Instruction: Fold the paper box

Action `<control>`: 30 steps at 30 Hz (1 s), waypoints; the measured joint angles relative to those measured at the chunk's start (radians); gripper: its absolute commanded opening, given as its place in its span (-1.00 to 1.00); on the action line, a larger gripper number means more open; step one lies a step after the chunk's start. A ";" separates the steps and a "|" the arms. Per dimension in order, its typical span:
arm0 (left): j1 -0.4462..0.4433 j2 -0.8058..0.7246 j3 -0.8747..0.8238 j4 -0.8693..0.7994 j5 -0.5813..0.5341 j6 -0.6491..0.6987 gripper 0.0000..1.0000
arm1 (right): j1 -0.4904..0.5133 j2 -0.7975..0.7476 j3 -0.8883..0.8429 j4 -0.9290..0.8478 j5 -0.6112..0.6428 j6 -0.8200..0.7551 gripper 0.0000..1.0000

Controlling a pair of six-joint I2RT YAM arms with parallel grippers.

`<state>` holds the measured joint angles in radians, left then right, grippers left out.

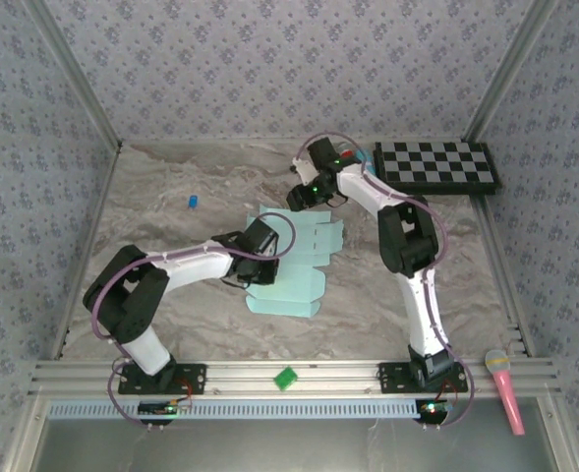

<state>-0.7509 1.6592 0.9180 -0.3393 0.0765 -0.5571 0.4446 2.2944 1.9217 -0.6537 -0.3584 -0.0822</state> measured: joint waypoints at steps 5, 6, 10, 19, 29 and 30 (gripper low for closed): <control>0.000 0.000 -0.019 0.006 -0.023 -0.013 -1.00 | 0.001 0.057 0.053 -0.066 -0.001 -0.097 0.04; 0.000 0.000 -0.024 0.008 -0.027 -0.013 -1.00 | 0.001 0.063 0.063 -0.075 -0.001 -0.108 0.04; -0.001 0.000 -0.025 0.012 -0.040 -0.013 -1.00 | 0.001 0.105 0.135 -0.114 -0.002 -0.148 0.06; -0.003 0.000 -0.025 0.012 -0.048 -0.013 -1.00 | 0.001 0.192 0.251 -0.211 -0.029 -0.206 0.06; -0.003 0.000 -0.025 0.011 -0.064 -0.012 -1.00 | -0.009 0.195 0.280 -0.281 -0.092 -0.274 -0.06; -0.003 0.000 -0.025 0.010 -0.064 -0.012 -1.00 | -0.011 0.195 0.283 -0.287 -0.099 -0.283 -0.08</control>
<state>-0.7540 1.6592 0.8928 -0.3290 0.0124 -0.5694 0.4332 2.4889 2.2044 -0.9405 -0.4576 -0.3653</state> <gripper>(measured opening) 0.054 0.481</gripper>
